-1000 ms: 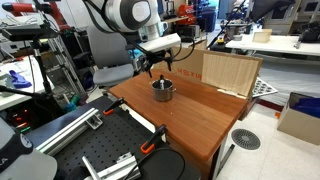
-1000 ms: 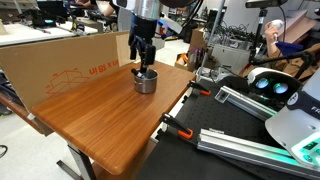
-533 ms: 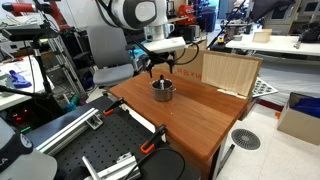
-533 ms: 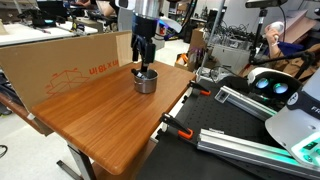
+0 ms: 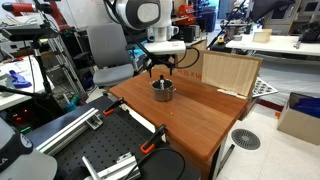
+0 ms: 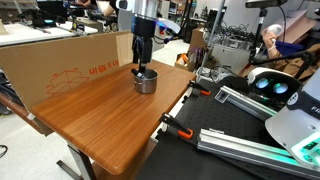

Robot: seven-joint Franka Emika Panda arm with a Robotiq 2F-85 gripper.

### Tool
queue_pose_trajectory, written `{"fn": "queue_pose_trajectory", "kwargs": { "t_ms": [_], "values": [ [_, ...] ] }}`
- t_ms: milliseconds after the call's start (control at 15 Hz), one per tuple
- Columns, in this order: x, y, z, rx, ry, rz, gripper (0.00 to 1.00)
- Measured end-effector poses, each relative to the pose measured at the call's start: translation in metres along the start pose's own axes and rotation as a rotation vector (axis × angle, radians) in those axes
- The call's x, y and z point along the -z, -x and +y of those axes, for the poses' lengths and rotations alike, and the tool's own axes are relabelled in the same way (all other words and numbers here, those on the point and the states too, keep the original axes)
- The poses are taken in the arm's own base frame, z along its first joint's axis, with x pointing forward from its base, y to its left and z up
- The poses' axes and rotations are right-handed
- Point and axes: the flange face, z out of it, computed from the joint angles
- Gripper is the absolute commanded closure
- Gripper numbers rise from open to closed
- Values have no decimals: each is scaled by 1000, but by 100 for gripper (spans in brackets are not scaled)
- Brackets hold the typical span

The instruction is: Take the marker out of the pot and put it on the table

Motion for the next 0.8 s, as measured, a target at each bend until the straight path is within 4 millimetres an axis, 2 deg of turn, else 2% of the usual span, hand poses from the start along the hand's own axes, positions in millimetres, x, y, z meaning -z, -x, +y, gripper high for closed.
{"fn": "queue_pose_trajectory", "kwargs": {
  "t_ms": [67,133,200,333,800],
  "values": [
    [-1,-1,2,-7,-3,0,0],
    [-2,-3,4,-14,-5,1,5],
    [-4,-4,5,-23,-8,1,28],
    [-8,-7,8,-37,-23,-5,32],
    [-11,-14,17,-42,-58,-19,86]
  ]
}}
